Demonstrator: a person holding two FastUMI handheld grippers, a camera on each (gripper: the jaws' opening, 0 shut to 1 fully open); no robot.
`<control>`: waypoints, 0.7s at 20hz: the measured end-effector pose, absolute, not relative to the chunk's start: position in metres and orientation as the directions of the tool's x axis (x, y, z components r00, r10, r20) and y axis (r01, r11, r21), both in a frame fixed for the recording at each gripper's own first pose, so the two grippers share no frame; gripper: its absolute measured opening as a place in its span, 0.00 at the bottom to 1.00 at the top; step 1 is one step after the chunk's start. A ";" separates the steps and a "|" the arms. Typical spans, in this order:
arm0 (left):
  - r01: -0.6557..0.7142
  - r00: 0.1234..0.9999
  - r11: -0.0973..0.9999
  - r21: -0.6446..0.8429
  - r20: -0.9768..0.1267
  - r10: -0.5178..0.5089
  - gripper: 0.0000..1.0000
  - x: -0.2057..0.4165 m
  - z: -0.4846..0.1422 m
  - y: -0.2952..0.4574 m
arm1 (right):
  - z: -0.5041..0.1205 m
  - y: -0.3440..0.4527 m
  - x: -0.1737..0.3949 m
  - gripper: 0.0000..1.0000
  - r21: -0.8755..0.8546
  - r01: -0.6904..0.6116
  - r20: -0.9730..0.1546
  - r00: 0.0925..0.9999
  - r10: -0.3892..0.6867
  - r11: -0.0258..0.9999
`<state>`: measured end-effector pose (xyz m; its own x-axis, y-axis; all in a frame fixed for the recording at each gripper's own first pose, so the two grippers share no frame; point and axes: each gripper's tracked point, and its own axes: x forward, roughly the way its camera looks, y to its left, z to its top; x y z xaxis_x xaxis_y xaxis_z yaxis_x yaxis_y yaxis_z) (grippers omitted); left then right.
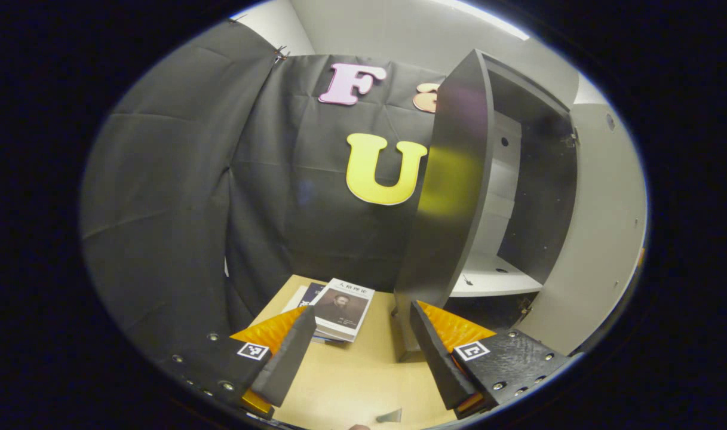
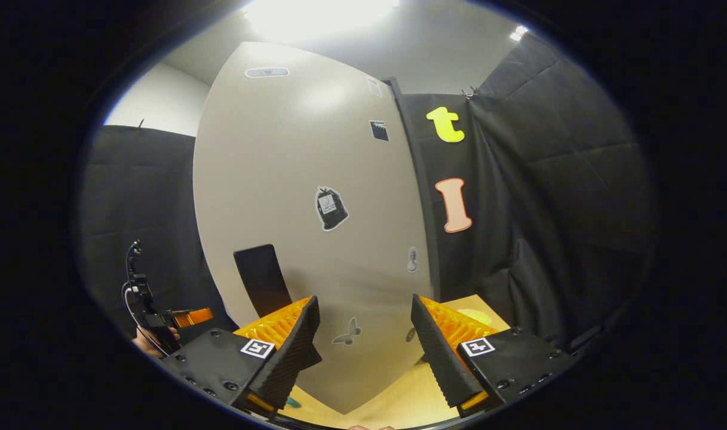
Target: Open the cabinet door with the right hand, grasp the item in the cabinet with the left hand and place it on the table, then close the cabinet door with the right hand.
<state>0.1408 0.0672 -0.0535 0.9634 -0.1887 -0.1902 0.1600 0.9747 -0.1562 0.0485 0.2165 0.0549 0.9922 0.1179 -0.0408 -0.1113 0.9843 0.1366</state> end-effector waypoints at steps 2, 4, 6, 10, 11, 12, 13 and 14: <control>0.160 0.963 0.972 -0.172 -0.188 -0.191 0.95 0.140 -0.051 0.072 | 0.058 0.240 0.064 0.97 0.163 -0.182 -0.032 0.981 0.189 0.970; 0.162 0.965 0.970 -0.181 -0.178 -0.195 0.95 0.137 -0.048 0.076 | 0.063 0.252 0.073 0.98 0.172 -0.212 -0.012 0.976 0.217 0.962; 0.162 0.968 0.973 -0.167 -0.167 -0.190 0.95 0.133 -0.045 0.081 | 0.071 0.257 0.082 0.98 0.163 -0.225 0.004 0.974 0.227 0.961; 0.172 0.970 0.976 -0.133 -0.147 -0.191 0.95 0.120 -0.042 0.086 | 0.083 0.238 0.099 0.97 0.108 -0.186 0.017 0.983 0.185 0.977; 0.187 0.969 0.973 -0.136 -0.136 -0.205 0.95 0.117 -0.041 0.082 | 0.086 0.233 0.104 0.97 0.102 -0.176 0.021 0.984 0.175 0.979; 0.203 0.968 0.969 -0.140 -0.121 -0.220 0.95 0.113 -0.037 0.077 | 0.085 0.229 0.107 0.97 0.102 -0.166 0.022 0.986 0.164 0.981; 0.219 0.966 0.965 -0.141 -0.105 -0.234 0.95 0.111 -0.034 0.073 | 0.084 0.224 0.108 0.98 0.110 -0.156 0.016 0.988 0.155 0.982; 0.233 0.965 0.962 -0.139 -0.088 -0.246 0.98 0.107 -0.030 0.067 | 0.084 0.219 0.110 0.98 0.120 -0.149 0.014 0.989 0.148 0.982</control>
<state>0.1075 0.0669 -0.0303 0.9651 -0.2465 -0.0884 0.2331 0.9624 -0.1393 0.1098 0.2186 0.0837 0.9889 0.1480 0.0143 -0.1487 0.9816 0.1195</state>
